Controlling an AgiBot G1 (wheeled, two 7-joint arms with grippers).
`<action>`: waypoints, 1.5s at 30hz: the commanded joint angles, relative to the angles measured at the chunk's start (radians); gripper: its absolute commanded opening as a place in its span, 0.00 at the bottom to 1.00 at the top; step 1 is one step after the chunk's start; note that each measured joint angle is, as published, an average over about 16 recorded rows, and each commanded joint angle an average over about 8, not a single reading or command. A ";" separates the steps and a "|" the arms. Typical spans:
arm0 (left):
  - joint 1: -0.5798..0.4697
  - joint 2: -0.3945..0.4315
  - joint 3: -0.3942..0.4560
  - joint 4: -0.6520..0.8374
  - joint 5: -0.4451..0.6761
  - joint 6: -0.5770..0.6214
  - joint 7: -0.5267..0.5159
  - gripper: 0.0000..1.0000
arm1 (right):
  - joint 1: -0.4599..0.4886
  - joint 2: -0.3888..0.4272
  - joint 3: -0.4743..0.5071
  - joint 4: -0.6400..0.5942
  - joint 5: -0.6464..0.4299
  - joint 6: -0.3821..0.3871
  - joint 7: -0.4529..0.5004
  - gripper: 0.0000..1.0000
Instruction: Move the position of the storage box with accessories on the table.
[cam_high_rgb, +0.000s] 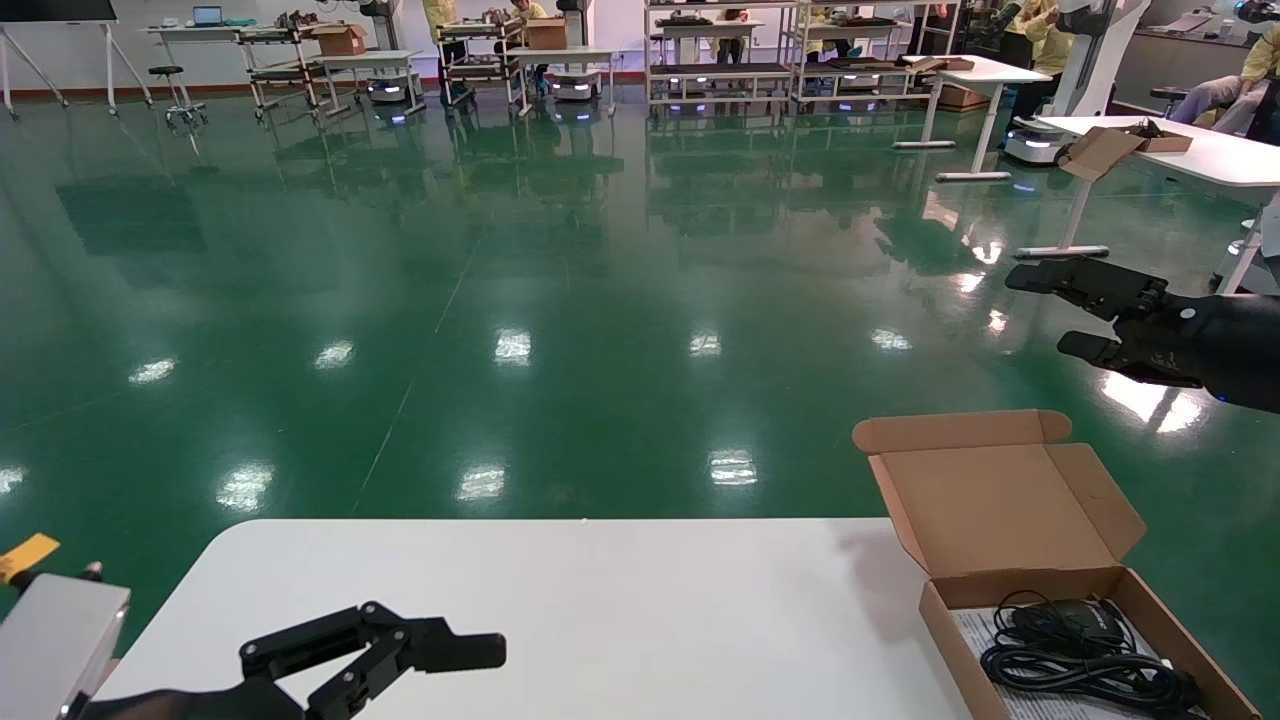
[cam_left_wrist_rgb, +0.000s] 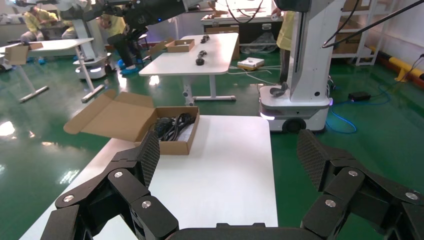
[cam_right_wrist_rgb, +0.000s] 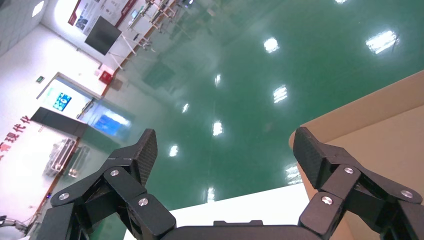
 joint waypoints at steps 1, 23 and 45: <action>0.000 0.000 0.000 0.000 0.000 0.000 0.000 1.00 | 0.000 -0.002 -0.002 -0.004 -0.002 0.009 -0.001 1.00; 0.000 0.000 0.001 0.001 0.000 0.000 0.000 1.00 | -0.258 0.078 0.200 0.362 0.027 -0.113 -0.217 1.00; -0.001 0.000 0.001 0.001 -0.001 0.000 0.001 1.00 | -0.576 0.180 0.451 0.818 0.064 -0.272 -0.483 1.00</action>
